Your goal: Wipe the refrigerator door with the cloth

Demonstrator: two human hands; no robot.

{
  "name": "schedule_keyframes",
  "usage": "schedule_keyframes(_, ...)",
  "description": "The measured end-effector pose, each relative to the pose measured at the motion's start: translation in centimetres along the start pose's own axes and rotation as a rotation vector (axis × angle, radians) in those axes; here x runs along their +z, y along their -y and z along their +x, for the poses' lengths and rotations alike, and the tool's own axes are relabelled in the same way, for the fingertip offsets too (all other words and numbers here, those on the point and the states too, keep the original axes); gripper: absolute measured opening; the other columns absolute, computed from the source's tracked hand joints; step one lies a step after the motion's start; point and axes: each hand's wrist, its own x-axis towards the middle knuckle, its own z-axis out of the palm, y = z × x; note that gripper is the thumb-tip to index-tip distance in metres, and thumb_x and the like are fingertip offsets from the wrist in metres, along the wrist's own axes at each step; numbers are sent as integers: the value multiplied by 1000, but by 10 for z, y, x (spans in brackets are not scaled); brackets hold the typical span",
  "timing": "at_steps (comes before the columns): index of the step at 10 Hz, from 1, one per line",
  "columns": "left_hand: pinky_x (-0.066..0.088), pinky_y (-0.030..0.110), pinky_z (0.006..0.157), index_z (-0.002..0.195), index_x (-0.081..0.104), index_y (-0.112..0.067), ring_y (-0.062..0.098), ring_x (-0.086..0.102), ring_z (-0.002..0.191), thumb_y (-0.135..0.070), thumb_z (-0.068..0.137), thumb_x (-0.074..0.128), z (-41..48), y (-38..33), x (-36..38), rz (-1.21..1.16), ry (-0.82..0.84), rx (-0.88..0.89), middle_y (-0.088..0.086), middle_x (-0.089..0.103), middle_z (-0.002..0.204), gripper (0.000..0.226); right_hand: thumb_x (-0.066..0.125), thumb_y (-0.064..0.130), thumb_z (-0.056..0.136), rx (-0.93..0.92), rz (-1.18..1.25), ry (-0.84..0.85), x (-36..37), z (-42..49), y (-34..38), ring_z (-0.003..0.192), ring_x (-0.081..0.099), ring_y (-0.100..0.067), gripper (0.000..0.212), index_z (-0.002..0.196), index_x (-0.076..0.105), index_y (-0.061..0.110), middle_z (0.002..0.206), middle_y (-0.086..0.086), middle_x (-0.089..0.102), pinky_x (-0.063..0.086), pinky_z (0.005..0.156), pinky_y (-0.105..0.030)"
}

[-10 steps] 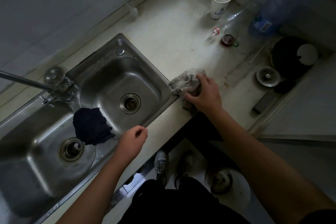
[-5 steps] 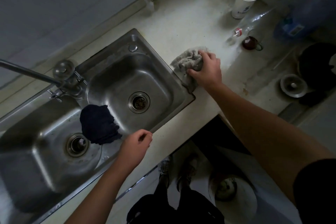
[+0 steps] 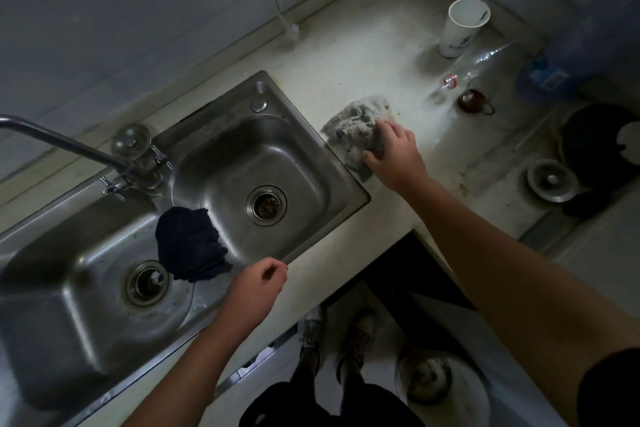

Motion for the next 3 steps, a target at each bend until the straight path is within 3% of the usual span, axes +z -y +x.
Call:
schedule_keyframes(1,60,53,86,83,70,-41,21,73,82,-46,83,59,-4,0,1,-8,-6,16,-4,75,82,12,63,34,97,18,36,138,-18,-6,1,147,32,-32,75,159,26,17,160,-10,37,35,118,-54)
schedule_keyframes(3,57,48,85,82,69,-30,24,72,82,-53,74,52,-28,11,9,2,-39,77,2,75,81,29,65,33,97,160,180,20,-27,-91,-19,117,64,-27,41,133,61,15,130,-10,67,46,96,-33)
